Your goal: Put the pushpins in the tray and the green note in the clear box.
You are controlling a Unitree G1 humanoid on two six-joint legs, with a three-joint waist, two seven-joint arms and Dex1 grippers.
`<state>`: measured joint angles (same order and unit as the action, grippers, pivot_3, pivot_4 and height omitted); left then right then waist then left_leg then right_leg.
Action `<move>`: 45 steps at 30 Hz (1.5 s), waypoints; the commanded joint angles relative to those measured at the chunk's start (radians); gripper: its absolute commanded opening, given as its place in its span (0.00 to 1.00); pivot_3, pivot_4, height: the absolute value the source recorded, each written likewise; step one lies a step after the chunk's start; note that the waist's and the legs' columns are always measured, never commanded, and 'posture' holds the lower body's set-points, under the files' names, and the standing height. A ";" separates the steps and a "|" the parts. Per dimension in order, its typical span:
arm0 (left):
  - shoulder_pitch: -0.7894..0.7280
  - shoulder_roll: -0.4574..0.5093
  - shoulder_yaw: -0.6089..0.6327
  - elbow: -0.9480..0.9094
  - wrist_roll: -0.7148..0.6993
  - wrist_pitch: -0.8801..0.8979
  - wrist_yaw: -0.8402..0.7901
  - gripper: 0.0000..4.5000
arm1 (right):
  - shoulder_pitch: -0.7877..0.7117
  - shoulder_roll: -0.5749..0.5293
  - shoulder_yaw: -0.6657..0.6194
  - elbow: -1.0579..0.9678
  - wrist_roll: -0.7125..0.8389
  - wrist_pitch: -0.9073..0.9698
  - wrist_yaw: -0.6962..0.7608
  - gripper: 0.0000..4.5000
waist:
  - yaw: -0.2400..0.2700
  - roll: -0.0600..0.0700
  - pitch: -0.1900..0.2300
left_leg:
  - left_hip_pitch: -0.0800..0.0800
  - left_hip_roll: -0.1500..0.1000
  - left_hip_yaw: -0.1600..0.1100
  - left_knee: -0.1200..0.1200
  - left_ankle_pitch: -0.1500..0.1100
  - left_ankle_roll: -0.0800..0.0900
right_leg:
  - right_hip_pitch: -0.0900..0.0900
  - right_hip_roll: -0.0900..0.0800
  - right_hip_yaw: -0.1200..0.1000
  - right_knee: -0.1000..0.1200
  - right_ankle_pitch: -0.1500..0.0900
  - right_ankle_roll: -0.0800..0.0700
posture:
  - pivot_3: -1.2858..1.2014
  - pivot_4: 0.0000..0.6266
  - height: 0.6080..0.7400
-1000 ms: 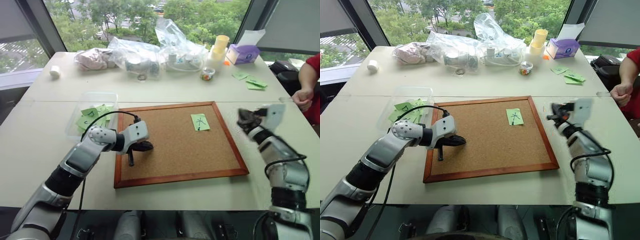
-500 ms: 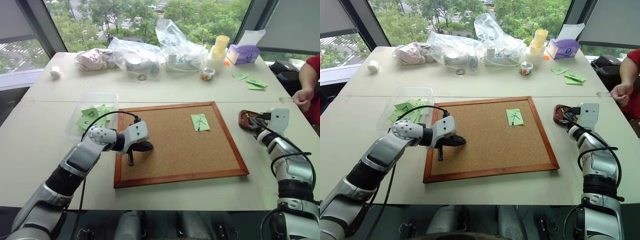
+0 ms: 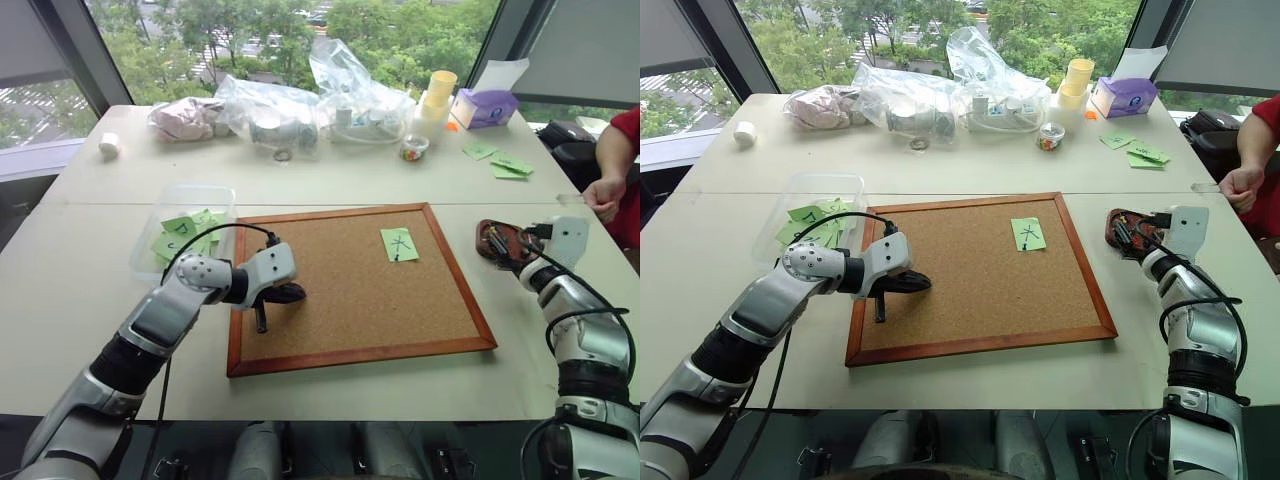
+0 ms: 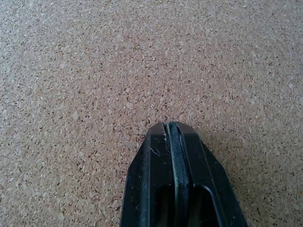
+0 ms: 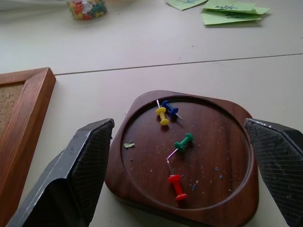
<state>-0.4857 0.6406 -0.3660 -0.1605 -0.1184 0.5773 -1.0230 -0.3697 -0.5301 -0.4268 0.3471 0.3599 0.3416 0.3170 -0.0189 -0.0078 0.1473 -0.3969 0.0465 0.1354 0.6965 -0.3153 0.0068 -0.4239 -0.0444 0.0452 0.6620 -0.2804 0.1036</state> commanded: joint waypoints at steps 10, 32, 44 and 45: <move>0.017 0.005 -0.035 0.021 0.019 0.009 -0.014 0.00 | 0.093 0.002 0.184 -0.400 0.087 0.130 0.184 1.00 | 0.001 0.000 0.000 | 0.000 0.000 -0.001 0.000 0.000 0.000 | 0.001 0.000 0.000 0.000 0.000 0.000 | 0.52 0.24 0.96; 0.020 -0.004 -0.031 0.015 0.021 0.017 -0.002 0.00 | 0.119 0.068 0.447 -0.403 -0.036 0.123 0.270 0.88 | 0.003 0.000 0.000 | 0.000 0.000 0.000 0.000 -0.001 0.002 | 0.001 0.000 0.000 0.000 0.000 0.000 | 0.52 0.24 0.96; 0.028 0.004 -0.027 0.006 0.026 0.021 0.000 0.00 | 0.126 0.108 0.438 -0.332 -0.058 0.085 0.288 0.01 | 0.001 -0.003 -0.002 | 0.003 0.000 0.000 0.000 -0.001 0.002 | 0.003 0.000 0.000 0.000 0.000 0.000 | 0.52 0.24 0.96; 0.028 0.004 -0.027 0.006 0.026 0.021 0.000 0.00 | 0.128 0.108 0.438 -0.334 -0.062 0.083 0.287 0.01 | 0.001 -0.003 -0.002 | 0.004 0.000 0.000 0.000 -0.001 0.002 | 0.004 0.000 0.000 0.000 0.000 0.000 | 0.52 0.24 0.96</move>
<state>-0.4802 0.6363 -0.3649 -0.1615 -0.1090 0.5805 -1.0199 -0.2576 -0.4357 -0.0137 0.0144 0.2979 0.4160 0.5829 -0.0182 -0.0112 0.1448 -0.3927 0.0468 0.1349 0.6961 -0.3166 0.0088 -0.4196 -0.0440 0.0447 0.6618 -0.2807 0.1031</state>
